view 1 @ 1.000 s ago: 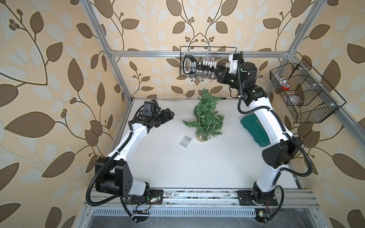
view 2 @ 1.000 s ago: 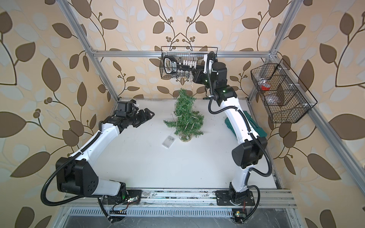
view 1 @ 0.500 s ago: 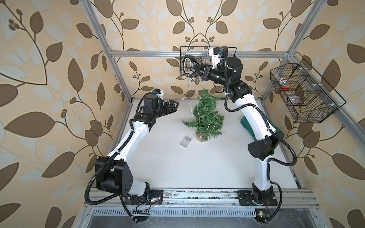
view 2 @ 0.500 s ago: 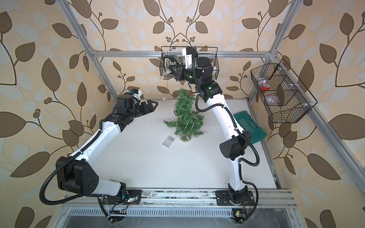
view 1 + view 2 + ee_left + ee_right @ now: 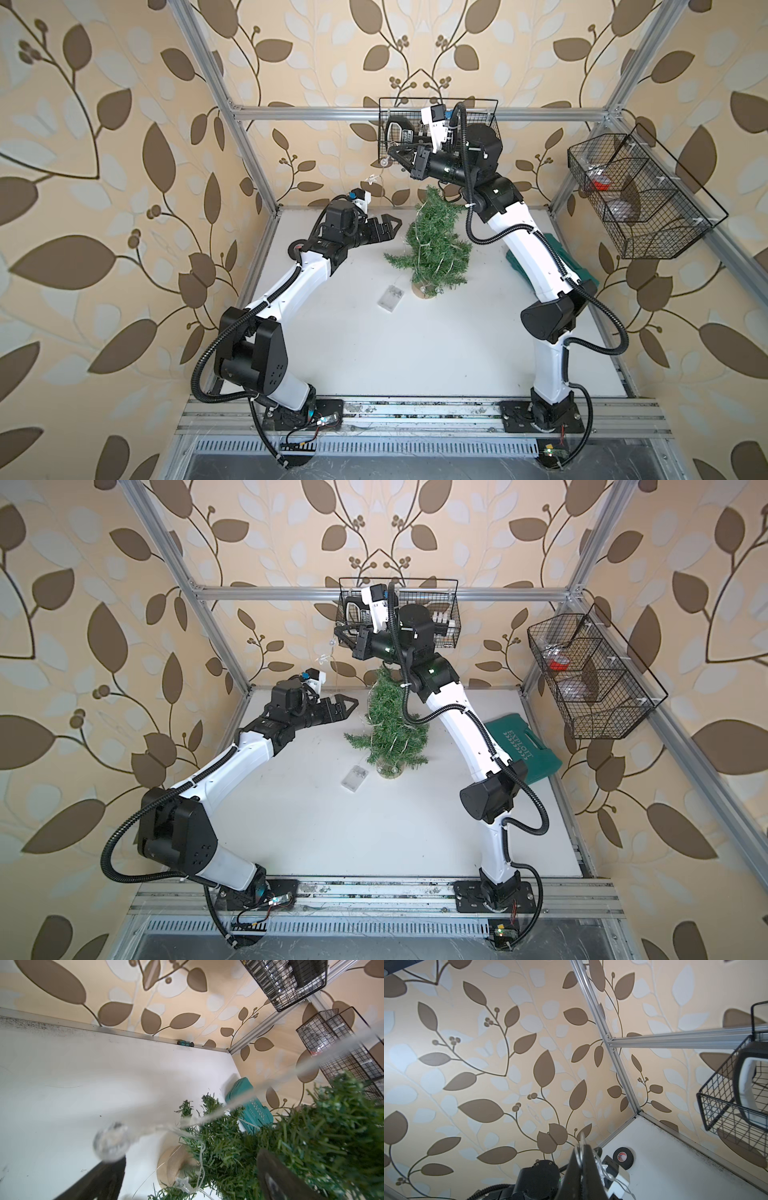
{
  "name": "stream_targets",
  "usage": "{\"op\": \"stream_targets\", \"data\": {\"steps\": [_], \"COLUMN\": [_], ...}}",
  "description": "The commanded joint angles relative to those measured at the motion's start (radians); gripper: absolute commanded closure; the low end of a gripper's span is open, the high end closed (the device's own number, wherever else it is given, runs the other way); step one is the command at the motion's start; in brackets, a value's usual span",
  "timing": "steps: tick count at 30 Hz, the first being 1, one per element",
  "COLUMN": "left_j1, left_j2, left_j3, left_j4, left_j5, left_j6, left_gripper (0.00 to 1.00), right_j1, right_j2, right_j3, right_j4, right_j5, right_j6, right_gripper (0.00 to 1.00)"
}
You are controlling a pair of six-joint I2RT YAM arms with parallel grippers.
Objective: Remove string lights from the small christmas tree
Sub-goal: Remove the light string from the Christmas tree.
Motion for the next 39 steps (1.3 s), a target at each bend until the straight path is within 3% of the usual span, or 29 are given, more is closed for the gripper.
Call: {"op": "stream_targets", "data": {"steps": [1, 5, 11, 16, 22, 27, 34, 39], "left_j1": [0.003, 0.003, 0.003, 0.003, 0.003, 0.003, 0.003, 0.003], "left_j2": [0.027, 0.067, 0.084, 0.023, -0.086, -0.174, -0.236, -0.249], "left_j3": [0.046, 0.067, 0.131, 0.122, 0.143, 0.148, 0.128, 0.155], "left_j4": [0.057, 0.062, -0.054, -0.130, -0.305, -0.390, -0.424, -0.462], "left_j5": [0.009, -0.006, -0.048, -0.134, -0.256, -0.287, -0.289, -0.210], "left_j6": [-0.044, -0.068, -0.056, -0.024, 0.033, 0.048, 0.019, -0.026], "left_gripper": [0.04, 0.12, 0.38, 0.51, 0.78, 0.98, 1.00, 1.00], "right_j1": [0.029, 0.040, 0.039, 0.036, 0.035, 0.034, 0.032, 0.031], "right_j2": [-0.042, -0.095, -0.203, -0.265, -0.349, -0.379, -0.432, -0.502], "right_j3": [0.027, -0.029, -0.171, -0.256, -0.367, -0.419, -0.489, -0.587], "right_j4": [0.015, 0.030, 0.027, 0.027, 0.063, 0.072, 0.053, 0.041], "right_j5": [-0.041, -0.046, -0.017, -0.011, 0.014, -0.006, 0.004, 0.016], "right_j6": [-0.009, -0.013, -0.069, -0.091, -0.091, -0.071, -0.085, -0.084], "right_gripper": [1.00, 1.00, 1.00, 1.00, 1.00, 1.00, 1.00, 1.00]}}
